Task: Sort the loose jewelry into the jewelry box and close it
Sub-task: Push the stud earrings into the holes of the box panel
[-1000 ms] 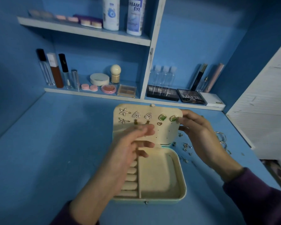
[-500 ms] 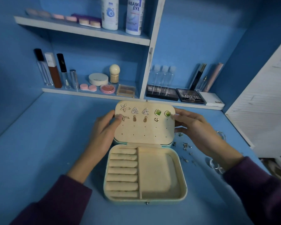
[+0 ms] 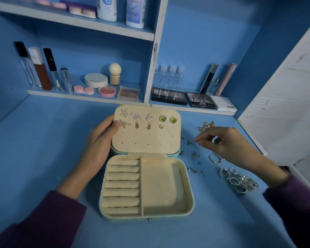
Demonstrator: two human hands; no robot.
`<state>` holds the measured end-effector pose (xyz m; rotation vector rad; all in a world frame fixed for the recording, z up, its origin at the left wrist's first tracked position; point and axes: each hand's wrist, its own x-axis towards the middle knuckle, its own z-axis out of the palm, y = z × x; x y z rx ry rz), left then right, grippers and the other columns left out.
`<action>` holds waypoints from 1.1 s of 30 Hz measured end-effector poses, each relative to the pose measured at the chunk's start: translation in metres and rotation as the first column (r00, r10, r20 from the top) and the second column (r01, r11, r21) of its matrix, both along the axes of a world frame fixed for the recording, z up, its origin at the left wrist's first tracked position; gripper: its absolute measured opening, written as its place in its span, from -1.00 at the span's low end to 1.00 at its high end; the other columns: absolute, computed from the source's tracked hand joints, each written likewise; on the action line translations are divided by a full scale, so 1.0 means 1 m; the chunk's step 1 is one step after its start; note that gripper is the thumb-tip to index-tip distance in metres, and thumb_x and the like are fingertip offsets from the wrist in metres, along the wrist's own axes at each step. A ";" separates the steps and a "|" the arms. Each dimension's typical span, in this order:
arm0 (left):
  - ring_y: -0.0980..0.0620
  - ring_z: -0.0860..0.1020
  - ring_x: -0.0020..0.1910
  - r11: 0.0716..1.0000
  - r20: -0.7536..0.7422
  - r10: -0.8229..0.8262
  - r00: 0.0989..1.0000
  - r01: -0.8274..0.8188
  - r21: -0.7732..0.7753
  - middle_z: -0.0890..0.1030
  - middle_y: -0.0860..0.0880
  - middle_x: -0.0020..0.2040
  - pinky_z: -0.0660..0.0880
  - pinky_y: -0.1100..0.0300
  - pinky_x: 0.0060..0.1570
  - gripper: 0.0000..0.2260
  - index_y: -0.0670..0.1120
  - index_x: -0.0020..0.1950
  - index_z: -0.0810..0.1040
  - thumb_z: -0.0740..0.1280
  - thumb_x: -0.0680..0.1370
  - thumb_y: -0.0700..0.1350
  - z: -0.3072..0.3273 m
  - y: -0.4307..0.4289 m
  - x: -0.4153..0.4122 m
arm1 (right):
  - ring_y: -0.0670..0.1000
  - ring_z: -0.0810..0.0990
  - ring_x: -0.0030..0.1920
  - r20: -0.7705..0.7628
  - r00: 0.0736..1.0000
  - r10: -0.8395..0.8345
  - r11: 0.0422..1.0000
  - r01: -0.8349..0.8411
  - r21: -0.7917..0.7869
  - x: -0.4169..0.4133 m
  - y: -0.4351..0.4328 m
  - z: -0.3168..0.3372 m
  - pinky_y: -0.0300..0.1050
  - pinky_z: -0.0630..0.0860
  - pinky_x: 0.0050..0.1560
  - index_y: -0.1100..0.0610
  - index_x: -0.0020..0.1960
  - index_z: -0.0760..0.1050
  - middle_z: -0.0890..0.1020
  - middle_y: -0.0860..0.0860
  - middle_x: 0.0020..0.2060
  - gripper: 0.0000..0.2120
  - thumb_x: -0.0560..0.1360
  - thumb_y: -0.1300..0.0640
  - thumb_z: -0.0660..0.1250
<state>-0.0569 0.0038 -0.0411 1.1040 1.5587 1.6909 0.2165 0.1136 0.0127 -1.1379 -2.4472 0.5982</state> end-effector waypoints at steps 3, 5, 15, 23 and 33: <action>0.38 0.56 -0.05 1.000 -0.020 -0.016 1.000 0.016 0.024 0.64 0.34 -0.11 0.41 0.46 -0.06 -0.74 0.17 0.02 0.55 0.18 0.63 -0.18 0.003 -0.001 0.003 | -0.13 0.56 -0.21 0.134 0.990 0.038 0.989 -0.056 0.134 0.008 0.002 -0.011 -0.45 0.39 -0.22 0.05 -0.14 0.66 0.63 -0.14 -0.26 -0.87 0.42 0.27 0.43; 0.41 0.56 -0.07 0.999 -0.012 -0.014 1.000 0.014 0.035 0.64 0.35 -0.13 0.40 0.52 -0.10 -0.73 0.15 0.02 0.55 0.18 0.63 -0.21 0.004 -0.001 0.004 | -0.14 0.53 -0.26 0.167 0.984 0.066 0.980 -0.095 0.173 0.012 0.003 -0.017 -0.34 0.42 -0.21 0.02 -0.13 0.67 0.64 -0.09 -0.26 -0.85 0.41 0.26 0.45; 0.42 0.55 -0.09 0.999 -0.023 -0.013 1.000 0.014 0.034 0.63 0.36 -0.15 0.42 0.51 -0.10 -0.72 0.18 -0.01 0.54 0.18 0.63 -0.20 0.006 -0.002 0.005 | -0.01 0.50 0.00 0.290 0.956 0.048 0.967 -0.117 0.225 0.003 -0.001 -0.026 -0.11 0.42 -0.18 -0.02 -0.04 0.66 0.55 -0.04 -0.15 -0.88 0.44 0.13 0.44; 0.44 0.55 -0.13 0.999 -0.040 -0.029 0.999 0.030 0.045 0.62 0.38 -0.19 0.39 0.55 -0.19 -0.72 0.15 -0.02 0.53 0.15 0.63 -0.22 0.009 -0.003 0.007 | -0.11 0.51 -0.23 -0.004 1.000 0.002 0.998 -0.002 0.057 -0.001 -0.002 -0.021 -0.37 0.40 -0.22 0.11 -0.21 0.62 0.62 -0.02 -0.29 -0.92 0.41 0.26 0.45; 0.42 0.56 -0.14 0.998 -0.036 -0.031 0.999 0.032 0.052 0.64 0.35 -0.19 0.40 0.54 -0.17 -0.71 0.16 -0.04 0.54 0.16 0.63 -0.21 0.008 -0.003 0.006 | -0.01 0.56 -0.36 -0.544 0.759 -0.358 0.815 -0.030 -0.579 -0.014 -0.010 -0.004 -0.26 0.51 -0.29 0.28 -0.21 0.56 0.62 0.11 -0.38 -0.87 0.40 0.46 0.32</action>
